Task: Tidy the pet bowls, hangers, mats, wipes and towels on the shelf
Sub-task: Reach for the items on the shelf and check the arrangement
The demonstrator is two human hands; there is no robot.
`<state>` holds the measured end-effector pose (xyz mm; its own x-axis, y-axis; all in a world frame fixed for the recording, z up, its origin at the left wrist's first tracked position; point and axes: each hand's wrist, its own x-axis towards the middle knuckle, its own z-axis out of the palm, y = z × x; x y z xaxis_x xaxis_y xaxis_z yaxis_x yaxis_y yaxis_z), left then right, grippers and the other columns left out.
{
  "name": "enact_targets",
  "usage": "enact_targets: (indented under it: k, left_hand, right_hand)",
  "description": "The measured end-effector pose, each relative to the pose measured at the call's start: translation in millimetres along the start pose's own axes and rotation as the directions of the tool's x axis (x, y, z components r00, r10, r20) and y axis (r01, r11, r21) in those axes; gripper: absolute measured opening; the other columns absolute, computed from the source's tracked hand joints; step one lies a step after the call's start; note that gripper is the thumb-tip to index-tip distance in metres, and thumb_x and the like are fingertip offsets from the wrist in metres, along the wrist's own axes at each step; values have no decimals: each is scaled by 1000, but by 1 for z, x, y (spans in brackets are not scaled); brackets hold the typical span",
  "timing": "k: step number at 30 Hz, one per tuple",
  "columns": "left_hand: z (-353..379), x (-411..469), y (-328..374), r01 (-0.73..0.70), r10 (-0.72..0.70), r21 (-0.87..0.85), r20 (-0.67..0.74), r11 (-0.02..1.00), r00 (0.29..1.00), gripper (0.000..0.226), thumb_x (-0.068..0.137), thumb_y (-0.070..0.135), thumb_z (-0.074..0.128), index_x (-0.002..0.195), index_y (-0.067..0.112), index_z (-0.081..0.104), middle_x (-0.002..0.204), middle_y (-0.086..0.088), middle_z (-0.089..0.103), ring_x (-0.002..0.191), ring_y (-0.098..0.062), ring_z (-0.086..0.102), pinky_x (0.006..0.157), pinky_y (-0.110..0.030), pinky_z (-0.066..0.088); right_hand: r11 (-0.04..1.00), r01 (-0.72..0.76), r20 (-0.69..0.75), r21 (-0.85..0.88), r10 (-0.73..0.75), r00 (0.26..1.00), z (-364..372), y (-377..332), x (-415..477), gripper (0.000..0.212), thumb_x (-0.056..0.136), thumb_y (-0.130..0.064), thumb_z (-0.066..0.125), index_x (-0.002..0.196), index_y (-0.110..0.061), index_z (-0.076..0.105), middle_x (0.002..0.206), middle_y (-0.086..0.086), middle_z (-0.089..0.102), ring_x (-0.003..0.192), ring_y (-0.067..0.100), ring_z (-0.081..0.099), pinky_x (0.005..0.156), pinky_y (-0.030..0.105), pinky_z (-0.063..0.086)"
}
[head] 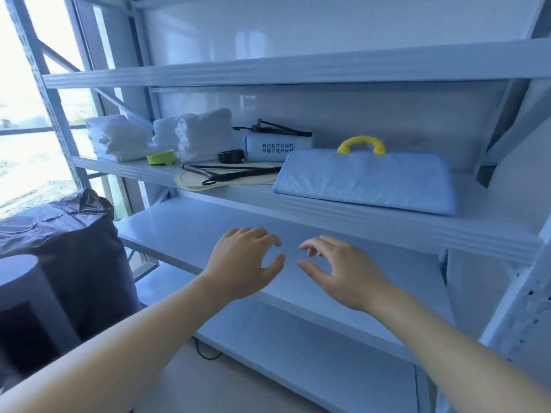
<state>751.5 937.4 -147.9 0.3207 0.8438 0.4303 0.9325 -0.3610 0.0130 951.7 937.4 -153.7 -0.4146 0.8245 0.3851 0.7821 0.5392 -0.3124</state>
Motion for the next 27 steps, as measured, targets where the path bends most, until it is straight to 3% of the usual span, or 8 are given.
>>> enact_targets:
  k: [10, 18, 23, 27]
  left_hand:
    - [28, 80, -126, 90, -90, 44, -1, 995, 996, 37, 92, 51, 39, 119, 31, 55, 120, 13, 59, 108, -11, 54, 89, -24, 35]
    - [21, 131, -256, 141, -134, 95, -79, 985, 988, 38, 90, 49, 41, 121, 30, 54, 118, 11, 58, 107, -15, 54, 81, -26, 38]
    - [28, 132, -329, 221, -213, 96, -91, 971, 973, 37, 90, 49, 43, 120, 31, 54, 121, 13, 55, 110, -13, 52, 77, -24, 39]
    - [38, 139, -376, 272, -263, 127, -84, 954, 961, 38, 91, 49, 43, 122, 30, 54, 124, 10, 55, 113, -15, 52, 87, -27, 38]
  right_hand:
    - [998, 62, 9, 13, -62, 998, 62, 15, 153, 36, 92, -52, 43, 120, -31, 51, 109, -18, 53, 104, 3, 50, 82, 23, 41]
    - [982, 182, -66, 49, -179, 982, 105, -27, 295, 32, 92, -49, 46, 116, -29, 54, 115, -19, 48, 103, 4, 49, 81, 28, 44]
    - [964, 263, -16, 46, -263, 965, 142, -52, 360, 34, 92, -49, 45, 116, -27, 56, 117, -18, 43, 103, 4, 48, 80, 29, 44]
    - [944, 329, 44, 1, -329, 943, 165, -61, 417, 34, 92, -51, 44, 116, -29, 55, 120, -19, 43, 100, 3, 47, 71, 25, 36]
